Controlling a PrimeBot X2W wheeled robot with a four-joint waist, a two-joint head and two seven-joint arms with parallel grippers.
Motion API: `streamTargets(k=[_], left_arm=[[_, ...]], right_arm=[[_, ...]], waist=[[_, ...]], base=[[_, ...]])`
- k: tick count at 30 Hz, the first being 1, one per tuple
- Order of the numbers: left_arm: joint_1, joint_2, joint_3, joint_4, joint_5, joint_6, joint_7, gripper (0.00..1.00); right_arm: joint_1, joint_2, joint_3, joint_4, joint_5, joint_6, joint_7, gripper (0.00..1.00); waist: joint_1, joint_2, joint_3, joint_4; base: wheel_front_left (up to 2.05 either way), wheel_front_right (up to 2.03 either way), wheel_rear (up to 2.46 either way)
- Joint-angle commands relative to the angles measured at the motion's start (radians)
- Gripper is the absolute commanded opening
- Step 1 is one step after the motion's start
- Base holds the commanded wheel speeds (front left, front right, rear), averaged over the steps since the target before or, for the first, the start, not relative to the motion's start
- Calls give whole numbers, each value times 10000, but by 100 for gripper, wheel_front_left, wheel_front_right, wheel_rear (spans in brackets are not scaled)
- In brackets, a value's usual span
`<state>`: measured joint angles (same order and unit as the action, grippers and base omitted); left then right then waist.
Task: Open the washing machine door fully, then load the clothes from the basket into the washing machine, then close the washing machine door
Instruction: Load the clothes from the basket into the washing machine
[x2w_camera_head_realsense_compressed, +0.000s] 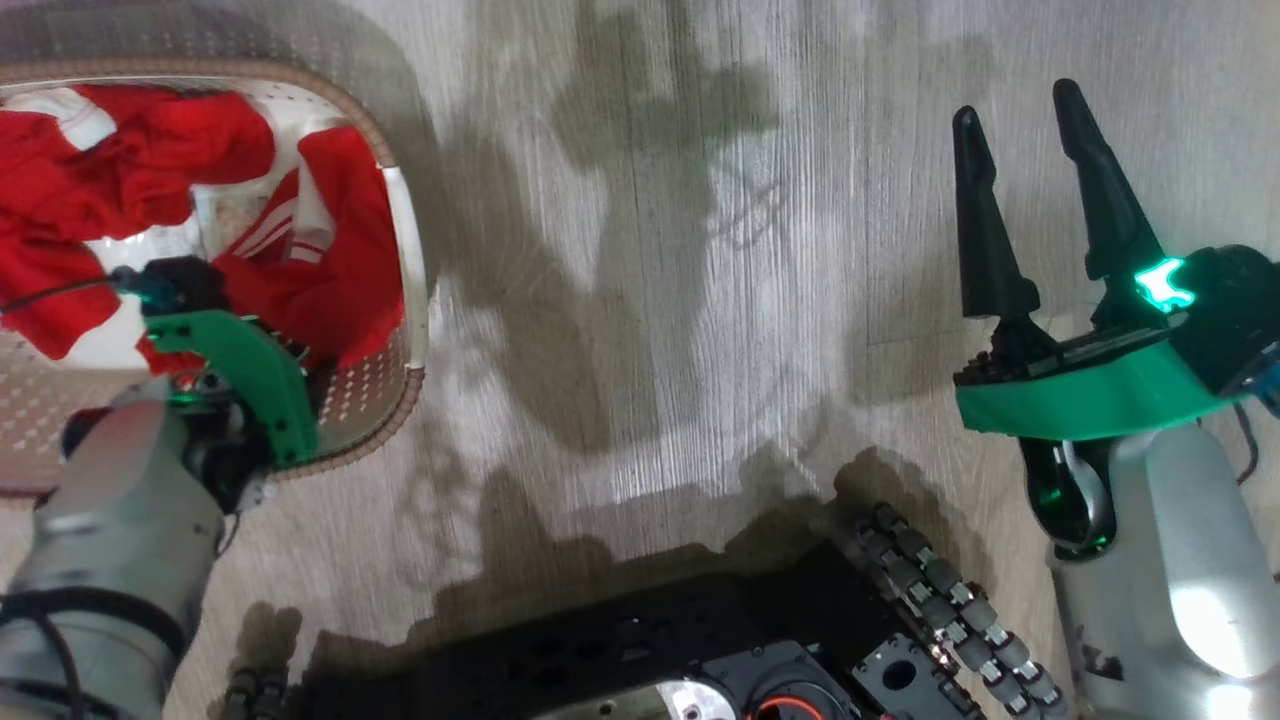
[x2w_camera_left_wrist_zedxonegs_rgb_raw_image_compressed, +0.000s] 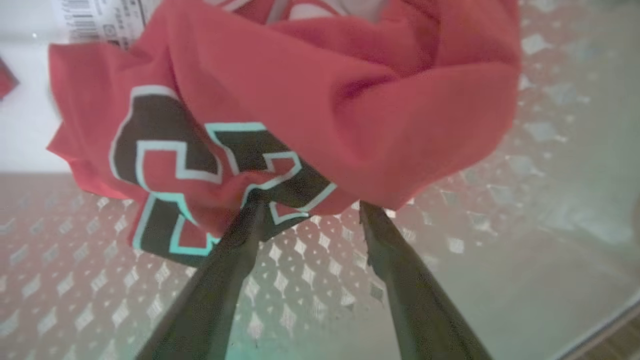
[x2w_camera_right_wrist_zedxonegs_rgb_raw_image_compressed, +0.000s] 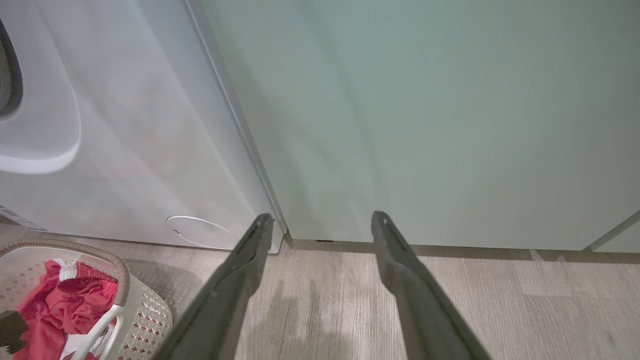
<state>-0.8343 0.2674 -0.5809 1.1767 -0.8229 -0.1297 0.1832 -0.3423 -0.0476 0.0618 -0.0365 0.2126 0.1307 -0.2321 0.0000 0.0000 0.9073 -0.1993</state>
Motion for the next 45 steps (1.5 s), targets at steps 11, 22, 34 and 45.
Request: streamTargets(k=[11, 22, 34, 45], left_arm=[[-412, 274, 106, 865, 70, 421, -624, 0], [22, -38, -84, 940, 252, 313, -2536, 0], [840, -326, 131, 245, 283, 416, -4409, 0], [2728, 476, 2122, -4853, 1582, 1847, -4447, 0]], right_arm=[[328, -26, 113, -362, 37, 0, -70, 100], [447, -26, -4, -75, 59, 0, -98, 100], [938, -26, -111, 141, -70, 0, 135, 100], [1479, -26, -398, -24, -63, 0, 402, 100]], waist=[[0, 0, -116, 67], [0, 0, -1278, 692], [0, 0, -3107, 1496], [0, 0, -4393, 1956]], base=[[0, 0, 0], [0, 0, 0], [0, 0, 0], [0, 0, 0]])
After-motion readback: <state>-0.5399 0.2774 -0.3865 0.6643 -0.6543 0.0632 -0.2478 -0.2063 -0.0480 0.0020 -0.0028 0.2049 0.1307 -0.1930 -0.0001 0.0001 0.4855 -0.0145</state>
